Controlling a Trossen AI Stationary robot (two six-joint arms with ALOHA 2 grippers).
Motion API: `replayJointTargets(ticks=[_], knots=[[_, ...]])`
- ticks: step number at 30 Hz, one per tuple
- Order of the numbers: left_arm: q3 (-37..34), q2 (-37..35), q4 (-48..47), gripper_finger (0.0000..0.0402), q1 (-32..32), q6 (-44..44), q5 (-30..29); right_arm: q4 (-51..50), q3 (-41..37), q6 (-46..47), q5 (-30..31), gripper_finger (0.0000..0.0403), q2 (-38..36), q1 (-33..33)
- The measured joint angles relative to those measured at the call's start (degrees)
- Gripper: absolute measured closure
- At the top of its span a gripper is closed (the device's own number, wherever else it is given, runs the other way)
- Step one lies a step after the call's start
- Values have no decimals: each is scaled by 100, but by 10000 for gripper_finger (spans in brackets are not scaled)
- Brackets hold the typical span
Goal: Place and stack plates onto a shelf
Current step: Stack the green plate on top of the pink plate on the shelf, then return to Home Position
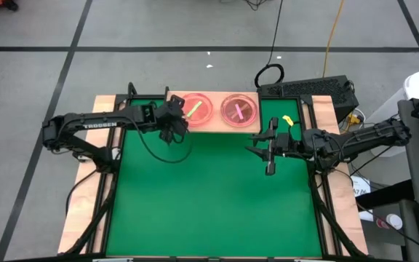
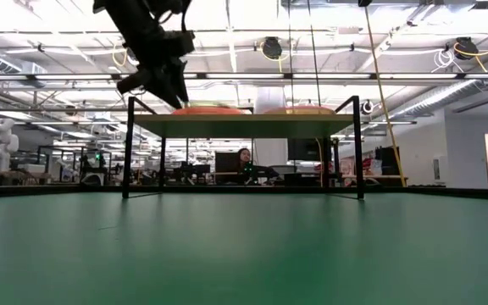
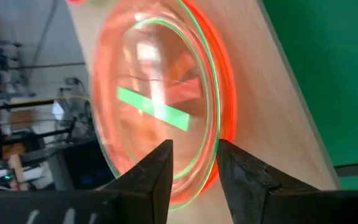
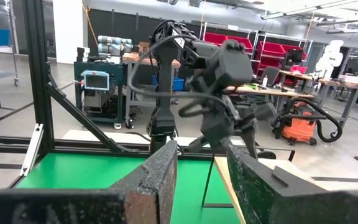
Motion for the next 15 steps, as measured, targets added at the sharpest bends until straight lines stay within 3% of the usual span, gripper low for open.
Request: replayJointTargets(ticks=[15], knots=[[0, -1336, 318, 266, -509, -427, -164, 50, 0, 2, 0, 277, -110, 0]])
